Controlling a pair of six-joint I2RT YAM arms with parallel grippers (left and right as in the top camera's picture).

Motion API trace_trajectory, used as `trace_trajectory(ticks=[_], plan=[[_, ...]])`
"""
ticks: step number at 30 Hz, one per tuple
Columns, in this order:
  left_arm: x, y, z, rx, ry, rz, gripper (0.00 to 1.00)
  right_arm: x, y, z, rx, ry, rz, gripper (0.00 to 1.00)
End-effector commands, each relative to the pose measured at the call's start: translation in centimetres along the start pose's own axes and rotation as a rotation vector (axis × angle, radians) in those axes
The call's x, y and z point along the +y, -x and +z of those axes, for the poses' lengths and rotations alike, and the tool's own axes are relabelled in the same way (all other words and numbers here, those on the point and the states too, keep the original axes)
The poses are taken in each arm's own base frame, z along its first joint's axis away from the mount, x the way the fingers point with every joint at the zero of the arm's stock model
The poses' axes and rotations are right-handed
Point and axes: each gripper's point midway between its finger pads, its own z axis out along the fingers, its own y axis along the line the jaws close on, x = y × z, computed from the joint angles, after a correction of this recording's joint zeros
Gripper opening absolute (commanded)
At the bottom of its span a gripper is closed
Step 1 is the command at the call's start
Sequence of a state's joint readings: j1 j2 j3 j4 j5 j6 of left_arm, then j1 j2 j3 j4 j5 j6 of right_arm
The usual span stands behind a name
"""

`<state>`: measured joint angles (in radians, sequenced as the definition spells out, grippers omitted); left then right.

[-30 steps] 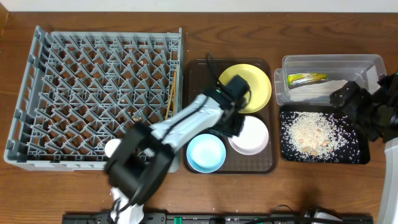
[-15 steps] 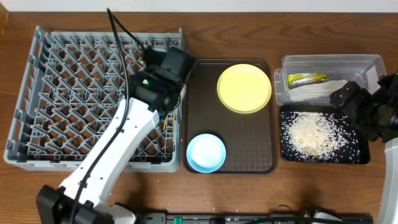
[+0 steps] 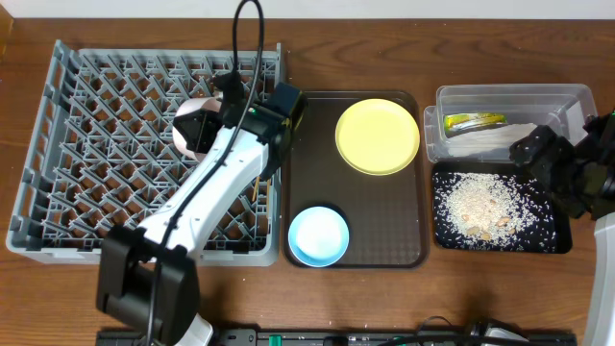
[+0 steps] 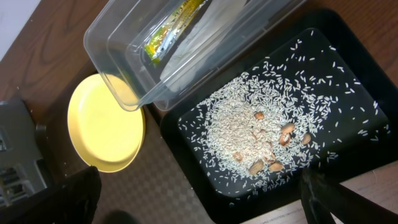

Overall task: Sort waste into correct bins and load items into the dishwasher
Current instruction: 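Lift the white bowl and set it upright in the dish rack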

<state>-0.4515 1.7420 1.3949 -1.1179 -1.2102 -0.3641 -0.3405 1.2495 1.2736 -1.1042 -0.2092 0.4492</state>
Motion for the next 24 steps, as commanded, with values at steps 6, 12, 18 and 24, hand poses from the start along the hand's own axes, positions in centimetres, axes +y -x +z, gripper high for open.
trace_trajectory(ticks=[6, 12, 18, 24], plan=[[-2.9, -2.3, 2.2, 0.04, 0.087, 0.051, 0.08, -0.2, 0.1, -0.4, -0.013, 0.002, 0.018, 0.99], [-3.5, -2.8, 3.0, 0.067, 0.091, 0.031, 0.07, -0.2, 0.1, -0.4, -0.013, 0.002, 0.018, 0.99], [-3.1, -2.7, 2.5, 0.046, 0.111, 0.073, 0.08, -0.2, 0.1, -0.4, -0.013, 0.002, 0.018, 0.99], [-3.3, -2.9, 2.6, 0.058, 0.098, 0.062, 0.08, -0.2, 0.1, -0.4, -0.013, 0.002, 0.018, 0.99]])
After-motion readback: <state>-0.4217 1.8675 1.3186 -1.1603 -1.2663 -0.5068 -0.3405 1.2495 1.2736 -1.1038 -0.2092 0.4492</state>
